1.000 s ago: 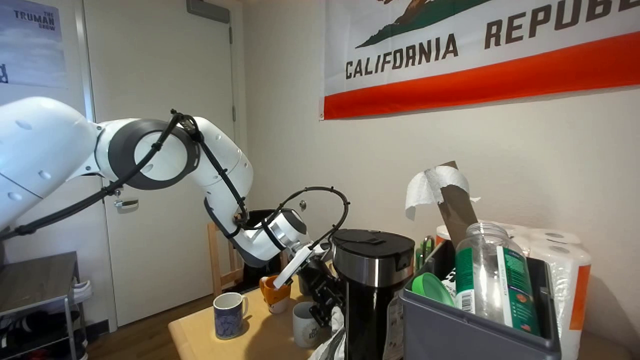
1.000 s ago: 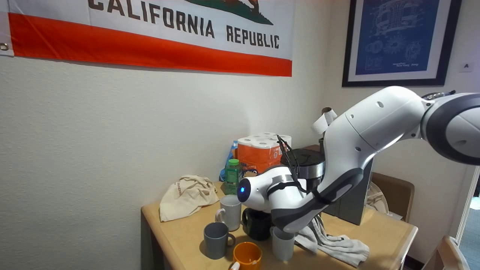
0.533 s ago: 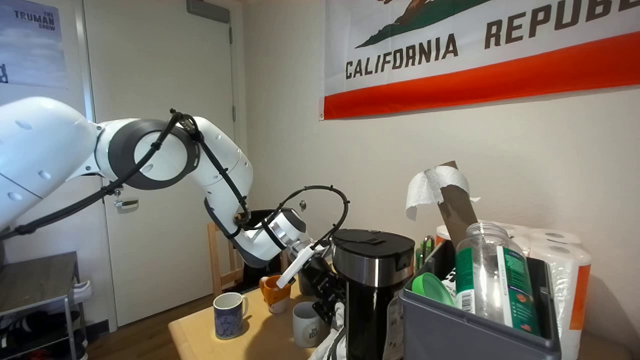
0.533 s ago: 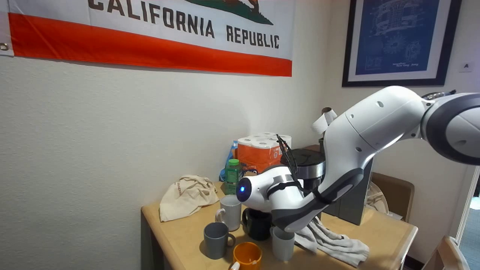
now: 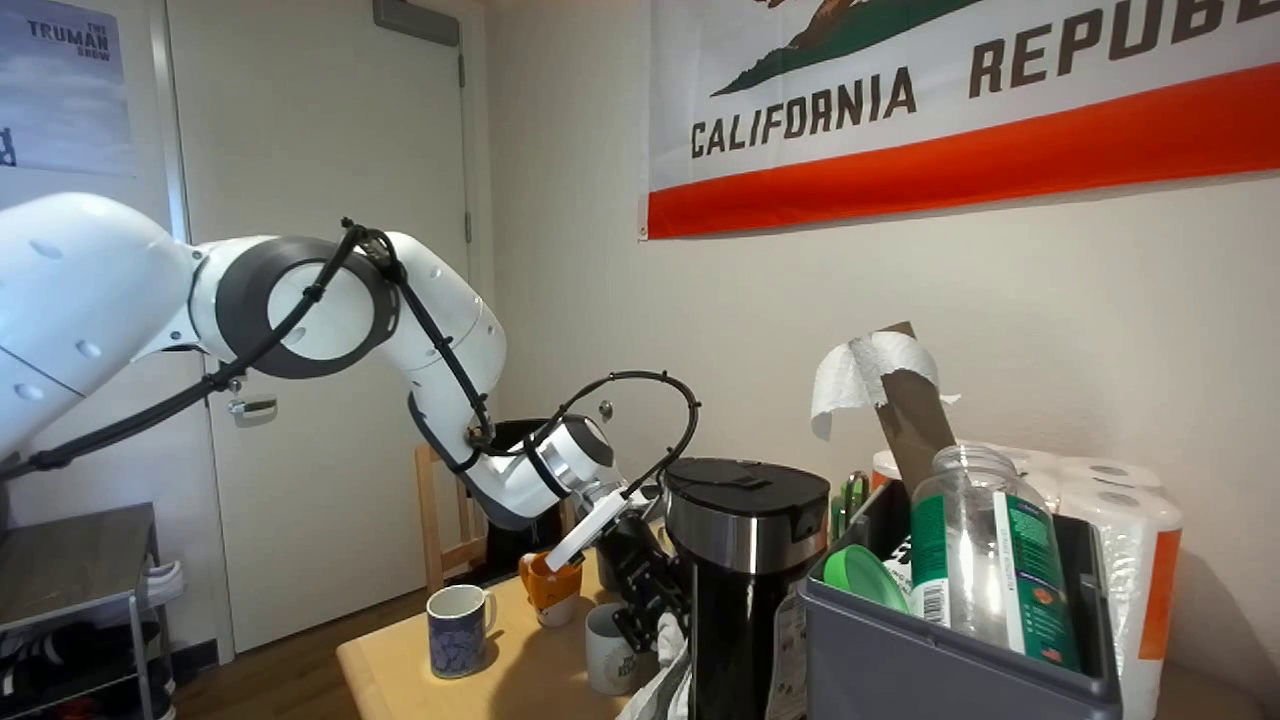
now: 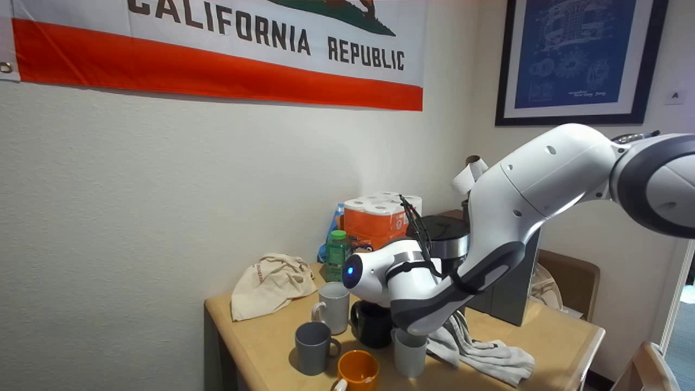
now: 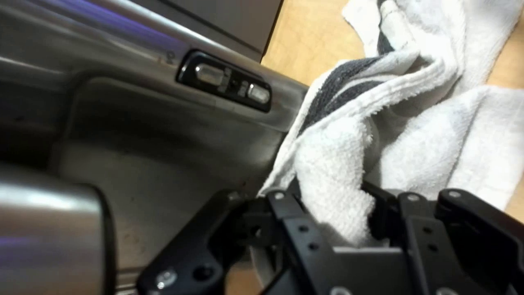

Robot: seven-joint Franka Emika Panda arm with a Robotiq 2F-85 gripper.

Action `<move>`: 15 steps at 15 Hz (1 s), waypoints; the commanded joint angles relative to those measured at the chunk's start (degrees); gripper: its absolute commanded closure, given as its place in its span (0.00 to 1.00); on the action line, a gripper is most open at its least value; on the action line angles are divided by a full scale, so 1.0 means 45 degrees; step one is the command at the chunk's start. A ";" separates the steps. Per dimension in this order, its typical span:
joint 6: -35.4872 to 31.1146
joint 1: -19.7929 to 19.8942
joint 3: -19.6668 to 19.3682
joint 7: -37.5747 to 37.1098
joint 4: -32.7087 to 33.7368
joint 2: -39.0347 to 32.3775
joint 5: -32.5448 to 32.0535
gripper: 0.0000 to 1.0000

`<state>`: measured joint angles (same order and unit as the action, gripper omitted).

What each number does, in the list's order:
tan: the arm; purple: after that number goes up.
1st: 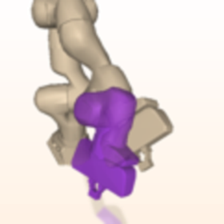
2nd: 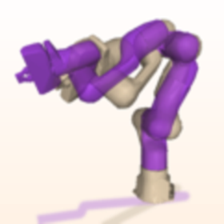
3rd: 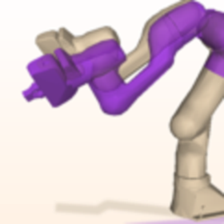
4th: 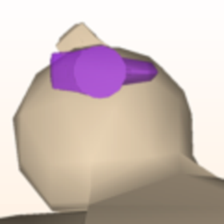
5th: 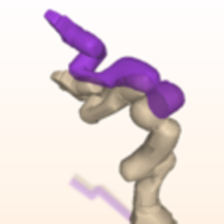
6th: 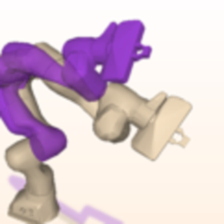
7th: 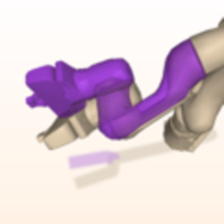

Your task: Use the towel to wipe the coffee marker

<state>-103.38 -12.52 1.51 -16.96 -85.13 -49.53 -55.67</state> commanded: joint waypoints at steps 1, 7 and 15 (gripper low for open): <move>0.0901 0.0157 0.0187 0.1197 0.0013 0.0346 0.1165 0.95; 0.1979 0.0336 0.0312 0.2416 -0.0061 0.0892 0.3645 0.95; 0.4322 0.0645 0.0342 0.3538 -0.0337 0.1823 0.7625 0.95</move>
<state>-88.17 -10.83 2.21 -2.78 -84.66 -44.35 -26.54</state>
